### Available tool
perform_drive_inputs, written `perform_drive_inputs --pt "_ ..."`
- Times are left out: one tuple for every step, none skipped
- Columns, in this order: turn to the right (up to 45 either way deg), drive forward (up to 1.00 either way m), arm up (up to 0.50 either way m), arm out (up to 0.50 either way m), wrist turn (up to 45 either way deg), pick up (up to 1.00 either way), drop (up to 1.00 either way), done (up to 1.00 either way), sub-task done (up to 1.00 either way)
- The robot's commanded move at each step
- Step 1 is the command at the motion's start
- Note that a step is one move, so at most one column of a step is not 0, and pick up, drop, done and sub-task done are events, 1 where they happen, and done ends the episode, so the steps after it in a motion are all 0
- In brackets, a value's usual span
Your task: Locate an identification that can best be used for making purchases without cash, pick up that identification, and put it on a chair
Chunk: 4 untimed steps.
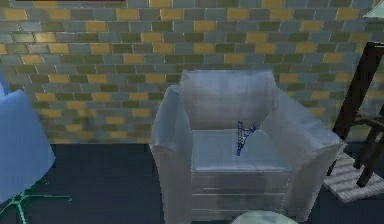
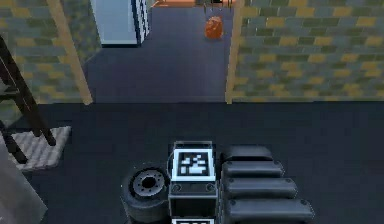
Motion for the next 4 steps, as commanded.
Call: perform_drive_inputs --pt "-45.0 0.00 0.00 0.00 0.0 0.00 0.00 0.00 0.00" --pt "-27.0 0.00 0.00 0.00 0.0 0.00 0.00 0.00 0.00" --pt "0.0 1.00 0.00 0.00 0.0 0.00 0.00 0.00 0.00" --pt "-21.0 0.00 0.00 0.00 0.0 0.00 0.00 0.00 0.00"
